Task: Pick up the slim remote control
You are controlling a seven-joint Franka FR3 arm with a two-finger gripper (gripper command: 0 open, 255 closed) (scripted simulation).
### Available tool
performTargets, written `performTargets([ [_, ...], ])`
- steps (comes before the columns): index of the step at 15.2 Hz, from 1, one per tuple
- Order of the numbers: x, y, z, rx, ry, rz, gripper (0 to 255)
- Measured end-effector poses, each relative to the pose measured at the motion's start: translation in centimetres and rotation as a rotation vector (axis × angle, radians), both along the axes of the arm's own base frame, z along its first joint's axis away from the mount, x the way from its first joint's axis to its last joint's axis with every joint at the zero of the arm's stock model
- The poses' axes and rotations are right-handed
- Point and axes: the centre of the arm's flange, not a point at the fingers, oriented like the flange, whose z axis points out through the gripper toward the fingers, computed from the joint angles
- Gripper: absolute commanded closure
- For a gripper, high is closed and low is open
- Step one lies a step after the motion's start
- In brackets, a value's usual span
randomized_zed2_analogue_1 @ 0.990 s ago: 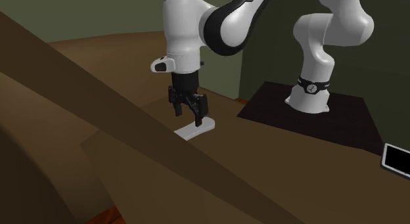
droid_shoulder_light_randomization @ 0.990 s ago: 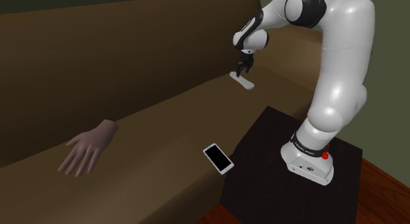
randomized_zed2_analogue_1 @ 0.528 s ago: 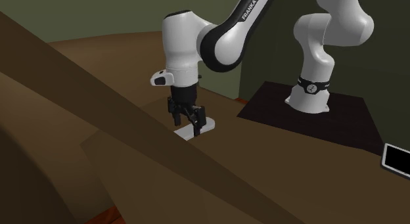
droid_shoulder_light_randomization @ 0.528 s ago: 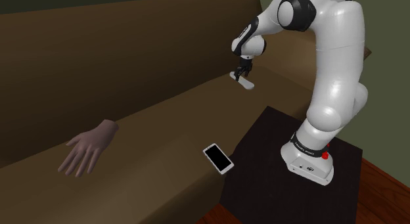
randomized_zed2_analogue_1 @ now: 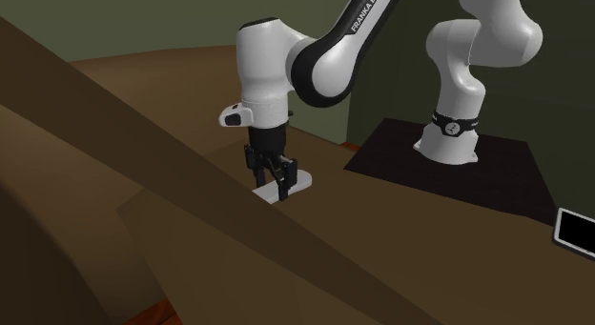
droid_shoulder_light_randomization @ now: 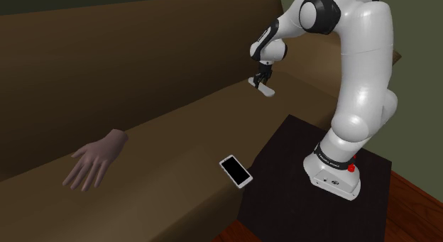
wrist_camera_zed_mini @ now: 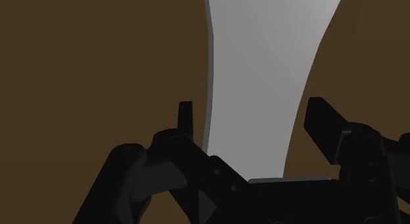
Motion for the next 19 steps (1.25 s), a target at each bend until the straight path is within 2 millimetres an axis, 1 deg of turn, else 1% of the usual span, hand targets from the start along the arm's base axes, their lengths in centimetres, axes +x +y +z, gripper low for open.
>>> performTargets([
  [3, 0.0, 0.0, 0.0, 0.000, 0.001, 0.001, 255],
  [5, 0.0, 0.0, 0.7, 0.001, 0.002, 0.002, 255],
  [18, 0.0, 0.0, 7.3, 0.001, 0.002, 0.002, 255],
  [19, 0.0, 0.0, 7.6, 0.001, 0.002, 0.002, 255],
])
